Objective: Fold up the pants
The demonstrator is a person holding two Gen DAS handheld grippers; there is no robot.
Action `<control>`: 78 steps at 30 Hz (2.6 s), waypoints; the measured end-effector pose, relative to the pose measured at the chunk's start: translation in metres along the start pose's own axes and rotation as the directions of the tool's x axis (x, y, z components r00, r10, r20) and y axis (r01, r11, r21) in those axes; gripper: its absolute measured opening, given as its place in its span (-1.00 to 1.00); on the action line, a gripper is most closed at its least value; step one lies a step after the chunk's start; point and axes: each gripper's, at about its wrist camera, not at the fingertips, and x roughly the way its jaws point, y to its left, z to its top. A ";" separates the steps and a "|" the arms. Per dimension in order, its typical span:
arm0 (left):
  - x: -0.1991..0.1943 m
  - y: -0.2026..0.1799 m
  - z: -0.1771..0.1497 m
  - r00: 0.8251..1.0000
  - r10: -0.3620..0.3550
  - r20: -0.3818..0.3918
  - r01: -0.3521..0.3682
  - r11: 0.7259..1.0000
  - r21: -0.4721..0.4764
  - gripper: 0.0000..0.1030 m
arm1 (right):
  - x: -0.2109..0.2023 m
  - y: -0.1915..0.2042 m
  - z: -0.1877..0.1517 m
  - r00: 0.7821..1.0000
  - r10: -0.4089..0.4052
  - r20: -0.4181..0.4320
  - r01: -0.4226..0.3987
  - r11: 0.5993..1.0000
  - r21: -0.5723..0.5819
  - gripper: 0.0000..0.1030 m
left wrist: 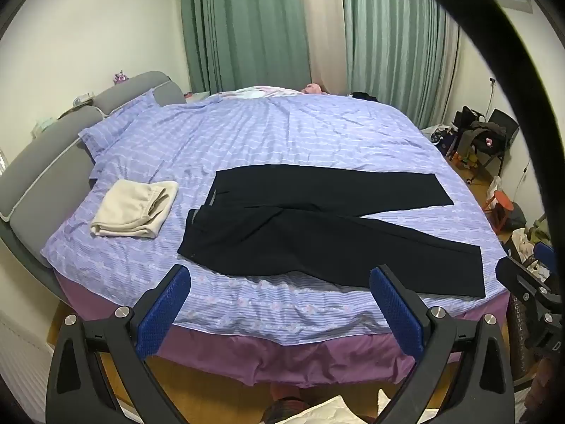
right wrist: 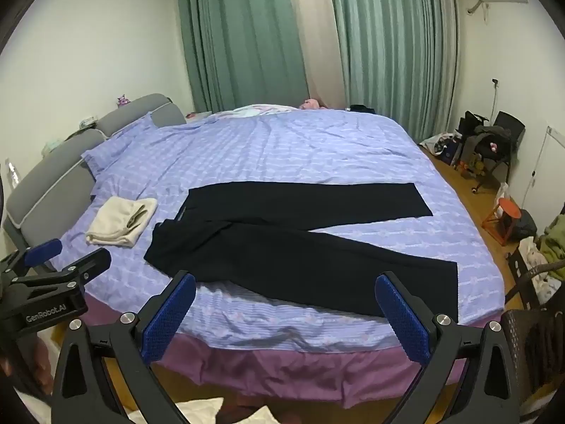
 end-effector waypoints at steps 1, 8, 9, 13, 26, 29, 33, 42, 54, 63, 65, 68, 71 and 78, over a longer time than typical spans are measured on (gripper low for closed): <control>0.000 0.000 0.000 1.000 0.000 0.001 0.000 1.000 -0.002 1.00 | 0.000 0.000 0.000 1.000 0.000 -0.002 0.000 1.000 -0.001 0.99; -0.006 -0.008 -0.006 1.000 0.007 0.014 -0.007 1.000 -0.004 1.00 | 0.003 0.000 -0.001 1.000 -0.003 -0.006 0.003 1.000 0.004 0.99; -0.006 -0.008 -0.006 1.000 0.007 0.014 -0.007 1.000 -0.005 1.00 | 0.001 0.000 -0.001 1.000 0.002 -0.005 -0.002 1.000 0.000 0.99; -0.005 -0.004 0.006 1.000 0.002 0.006 -0.002 1.000 -0.007 1.00 | 0.000 -0.002 0.000 1.000 -0.001 -0.003 0.001 1.000 0.000 0.99; -0.006 -0.006 0.008 1.000 0.011 0.010 -0.011 1.000 0.006 1.00 | -0.005 0.004 0.000 1.000 0.001 0.002 -0.001 1.000 0.001 0.99; -0.006 -0.008 0.007 1.000 0.016 0.012 -0.016 1.000 0.010 1.00 | -0.005 0.004 0.000 1.000 0.002 0.004 -0.002 1.000 0.001 0.99; -0.006 -0.010 0.005 1.000 0.015 0.016 -0.015 1.000 0.016 1.00 | -0.005 0.005 -0.001 1.000 0.001 0.006 -0.001 1.000 0.001 0.99; -0.007 -0.012 0.003 1.000 0.010 0.022 -0.010 1.000 0.020 1.00 | -0.009 -0.006 0.000 1.000 0.005 0.018 -0.005 1.000 0.000 0.99; -0.006 -0.012 0.006 1.000 0.009 0.023 -0.010 1.000 0.018 1.00 | -0.009 -0.006 0.000 1.000 0.006 0.020 -0.006 1.000 -0.002 0.99; -0.006 -0.013 0.005 1.000 0.009 0.024 -0.009 1.000 0.018 1.00 | -0.008 -0.007 0.000 1.000 0.007 0.019 -0.007 1.000 -0.002 0.99; -0.006 -0.013 0.005 1.000 0.010 0.024 -0.010 1.000 0.018 1.00 | -0.008 -0.007 0.000 1.000 0.006 0.020 -0.006 1.000 -0.002 0.99; -0.005 -0.012 0.005 1.000 0.008 0.024 -0.009 1.000 0.018 1.00 | -0.008 -0.007 0.000 1.000 0.007 0.020 -0.007 1.000 -0.003 0.99; -0.005 -0.012 0.006 1.000 0.008 0.024 -0.008 1.000 0.017 1.00 | -0.008 -0.007 0.000 1.000 0.007 0.019 -0.007 1.000 -0.002 0.99; -0.005 -0.013 0.006 1.000 0.008 0.024 -0.008 1.000 0.017 1.00 | -0.008 -0.007 0.000 1.000 0.007 0.020 -0.007 1.000 -0.003 0.99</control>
